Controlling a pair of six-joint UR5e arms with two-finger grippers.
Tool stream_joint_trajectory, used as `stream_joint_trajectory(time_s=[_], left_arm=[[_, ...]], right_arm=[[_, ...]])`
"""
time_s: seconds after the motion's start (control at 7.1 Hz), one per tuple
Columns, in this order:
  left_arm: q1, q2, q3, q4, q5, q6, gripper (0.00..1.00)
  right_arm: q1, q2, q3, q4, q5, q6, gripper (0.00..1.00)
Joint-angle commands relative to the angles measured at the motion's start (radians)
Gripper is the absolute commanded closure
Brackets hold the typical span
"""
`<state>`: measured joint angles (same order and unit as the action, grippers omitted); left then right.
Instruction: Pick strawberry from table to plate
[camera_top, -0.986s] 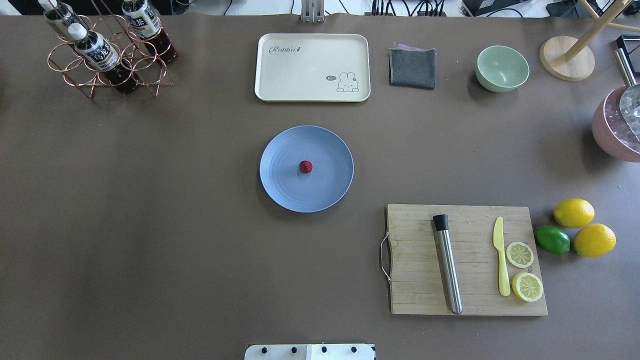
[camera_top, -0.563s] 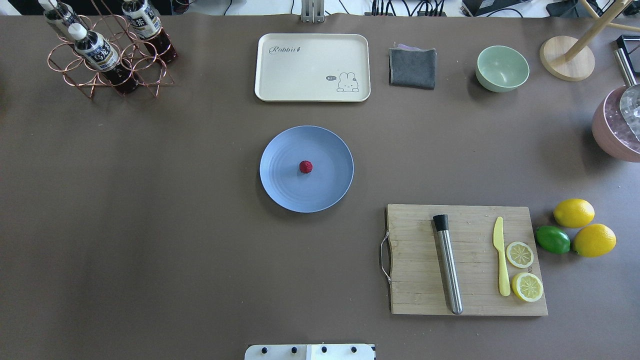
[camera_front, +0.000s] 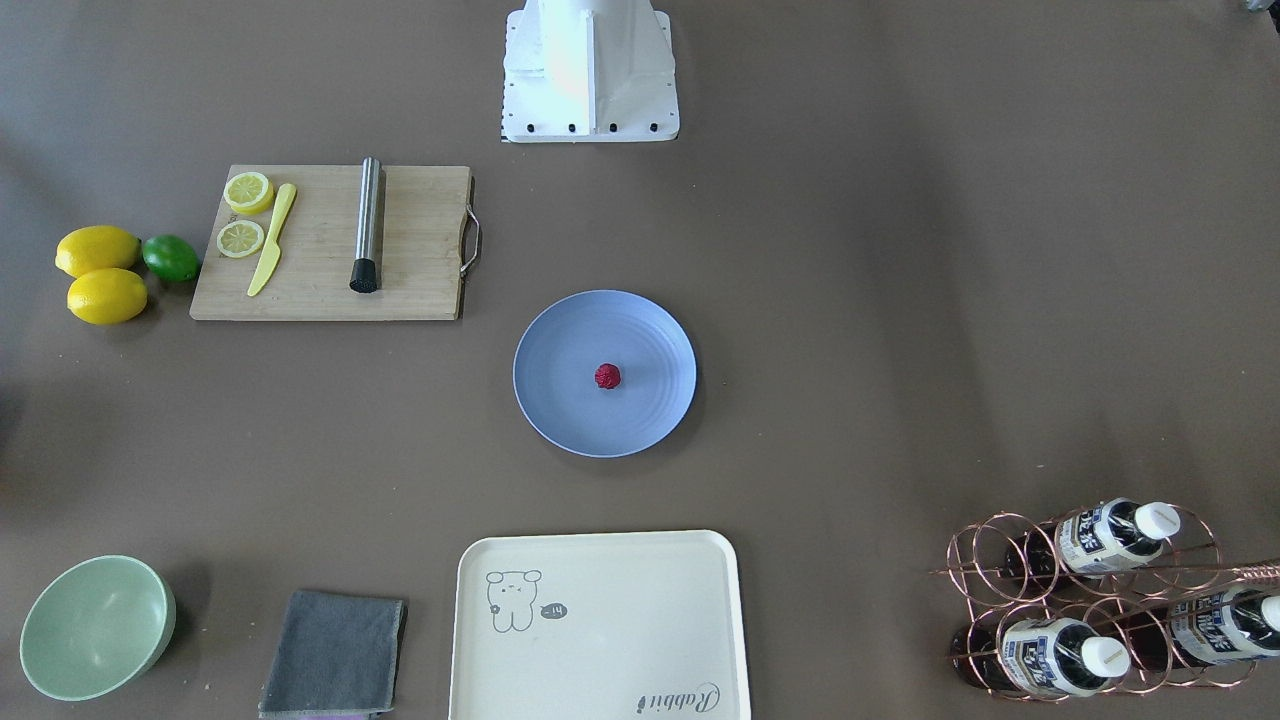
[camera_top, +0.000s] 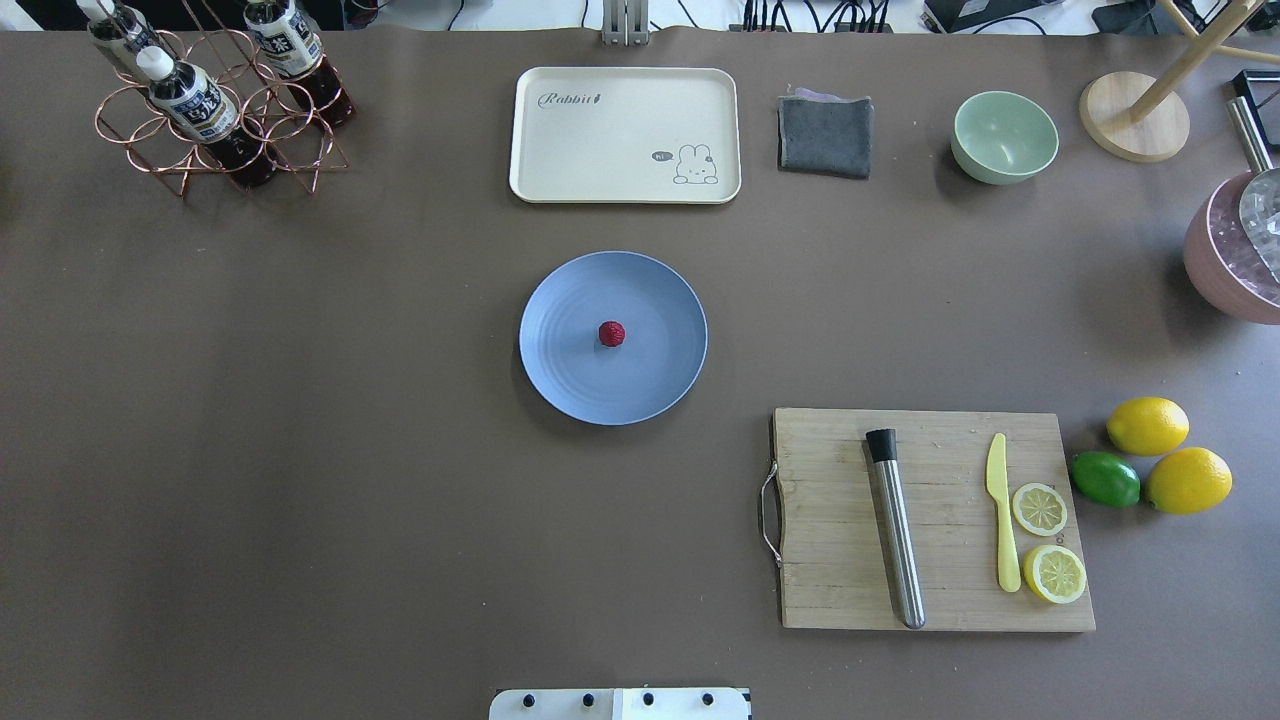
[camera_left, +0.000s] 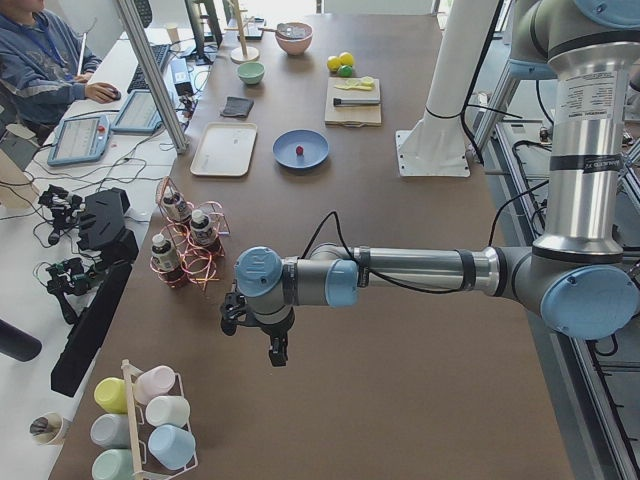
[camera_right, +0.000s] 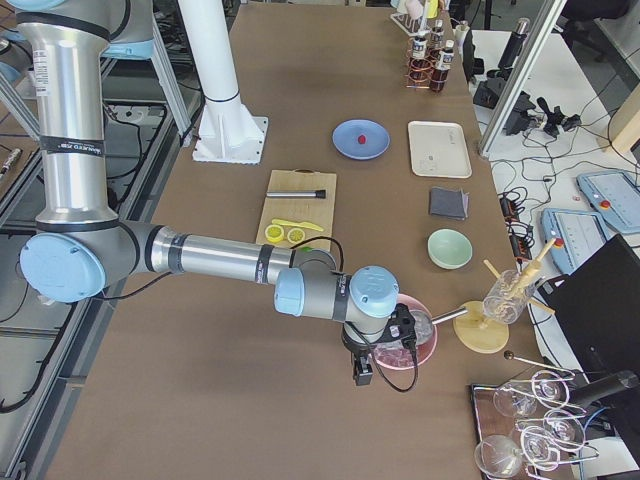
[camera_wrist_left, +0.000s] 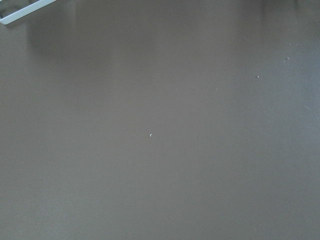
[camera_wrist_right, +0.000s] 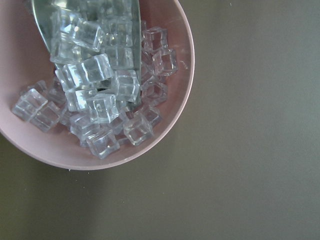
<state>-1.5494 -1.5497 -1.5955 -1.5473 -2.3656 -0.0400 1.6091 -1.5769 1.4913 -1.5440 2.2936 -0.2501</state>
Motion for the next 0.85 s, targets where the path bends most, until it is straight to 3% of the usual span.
stream_joint_trajectory(time_s=[0.0,0.7], left_arm=[[0.000,0.002,-0.006,0.001,0.000,0.006,0.00],[0.005,0.007,0.025,0.003,0.003,0.006,0.00]], right_arm=[[0.000,0.000,0.000,0.001,0.004,0.000,0.00],[0.000,-0.041,-0.006,0.001,0.012,0.000,0.00]])
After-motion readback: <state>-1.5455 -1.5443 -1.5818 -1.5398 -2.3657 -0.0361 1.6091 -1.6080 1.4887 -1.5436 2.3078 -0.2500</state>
